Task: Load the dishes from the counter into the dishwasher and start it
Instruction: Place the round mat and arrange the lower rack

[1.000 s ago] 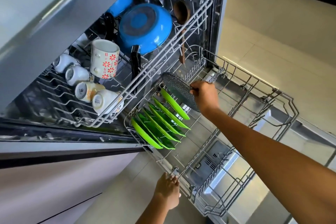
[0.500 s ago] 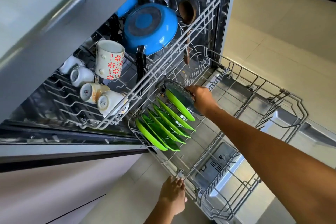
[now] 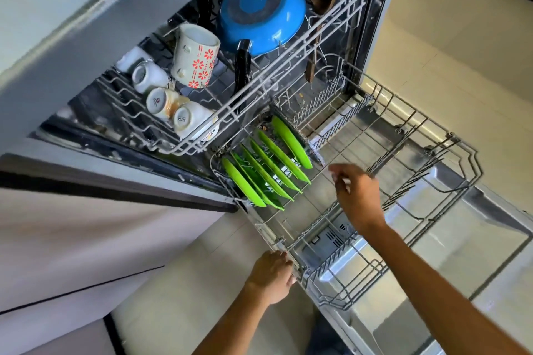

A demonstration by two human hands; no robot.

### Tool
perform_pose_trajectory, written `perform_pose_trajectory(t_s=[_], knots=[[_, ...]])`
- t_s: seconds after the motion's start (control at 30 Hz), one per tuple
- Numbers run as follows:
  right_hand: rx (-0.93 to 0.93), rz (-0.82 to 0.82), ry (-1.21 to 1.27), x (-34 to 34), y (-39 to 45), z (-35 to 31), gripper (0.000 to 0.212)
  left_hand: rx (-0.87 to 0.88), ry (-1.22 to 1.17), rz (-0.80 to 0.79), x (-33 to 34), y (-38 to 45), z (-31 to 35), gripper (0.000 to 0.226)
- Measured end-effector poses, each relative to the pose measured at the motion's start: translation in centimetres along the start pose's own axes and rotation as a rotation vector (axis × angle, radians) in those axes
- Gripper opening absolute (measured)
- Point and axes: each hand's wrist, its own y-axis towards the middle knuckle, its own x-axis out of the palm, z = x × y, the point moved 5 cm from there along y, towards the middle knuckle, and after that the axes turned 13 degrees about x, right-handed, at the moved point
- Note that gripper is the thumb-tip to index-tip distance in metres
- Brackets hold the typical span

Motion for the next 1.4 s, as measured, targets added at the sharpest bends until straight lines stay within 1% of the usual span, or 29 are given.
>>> perform_pose_trajectory(t_s=[0.07, 0.17, 0.27, 0.3, 0.37, 0.4, 0.43, 0.47, 0.53, 0.57, 0.63, 0.7, 0.77, 0.9, 0.93, 1.03, 1.1, 1.17, 1.2, 1.3, 1.4], knots=[[0.048, -0.025, 0.077, -1.3, -4.1, 0.5, 0.026, 0.014, -0.109, 0.171, -1.7, -1.6, 1.6, 0.031], [0.113, -0.036, 0.165, -3.2, -9.6, 0.0, 0.033, 0.011, -0.191, 0.419, -5.1, -5.4, 4.0, 0.033], [0.134, -0.014, 0.241, -5.1, -14.0, -2.4, 0.039, -0.044, -0.225, 0.624, -7.8, -11.1, 5.8, 0.049], [0.113, -0.019, 0.256, -5.9, -15.4, -4.0, 0.044, -0.065, -0.242, 0.701, -9.2, -13.9, 6.4, 0.055], [0.025, -0.060, 0.276, -7.8, -18.4, -8.1, 0.053, -0.166, -0.300, 0.827, -11.8, -20.6, 7.5, 0.068], [-0.033, -0.085, 0.282, -9.0, -20.0, -10.8, 0.053, -0.238, -0.265, 0.875, -13.2, -24.3, 8.3, 0.074], [-0.090, -0.122, 0.290, -10.2, -21.5, -13.0, 0.051, -0.287, -0.193, 0.935, -14.4, -27.7, 9.2, 0.074], [-0.141, -0.174, 0.300, -11.6, -23.6, -15.9, 0.045, -0.304, -0.135, 0.999, -15.6, -31.7, 10.8, 0.068], [-0.246, -0.265, 0.313, -13.9, -27.4, -21.4, 0.031, -0.353, -0.134, 1.104, -16.8, -39.3, 14.0, 0.050], [-0.304, -0.286, 0.316, -14.8, -29.1, -23.9, 0.025, -0.380, -0.117, 1.142, -17.0, -42.5, 15.2, 0.045], [-0.411, -0.318, 0.319, -15.6, -32.2, -28.2, 0.016, -0.446, -0.112, 1.197, -16.6, -48.4, 17.4, 0.043], [-0.552, -0.349, 0.293, -15.9, -35.5, -32.2, 0.012, -0.560, -0.111, 1.279, -15.0, -54.2, 19.1, 0.044], [-0.650, -0.420, 0.280, -15.3, -38.0, -35.0, 0.014, -0.688, -0.120, 1.335, -12.4, -58.6, 20.4, 0.045], [-0.805, -0.605, 0.252, -10.7, -43.7, -39.5, 0.025, -1.053, -0.133, 1.429, -4.9, -66.4, 23.2, 0.044], [-0.841, -0.630, 0.251, -9.8, -45.0, -40.3, 0.026, -1.120, -0.142, 1.437, -3.3, -67.5, 23.9, 0.044], [-1.002, -0.734, 0.250, -6.7, -50.9, -43.1, 0.017, -1.357, -0.222, 1.419, 2.0, -71.4, 26.4, 0.046], [-1.047, -0.847, 0.251, -4.4, -54.3, -44.4, 0.020, -1.463, -0.314, 1.438, 4.7, -73.3, 27.5, 0.049], [-1.088, -0.959, 0.232, -1.6, -58.1, -45.5, 0.016, -1.572, -0.376, 1.449, 7.9, -75.4, 28.1, 0.053], [-1.109, -0.997, 0.215, -0.1, -60.1, -46.0, 0.016, -1.626, -0.359, 1.463, 9.6, -76.7, 28.3, 0.052], [-1.170, -1.074, 0.202, 3.4, -65.4, -47.2, 0.023, -1.755, -0.317, 1.468, 14.2, -80.3, 27.7, 0.036], [-1.218, -1.155, 0.201, 6.5, -70.7, -48.1, 0.025, -1.878, -0.373, 1.457, 19.7, -84.7, 26.0, 0.020]])
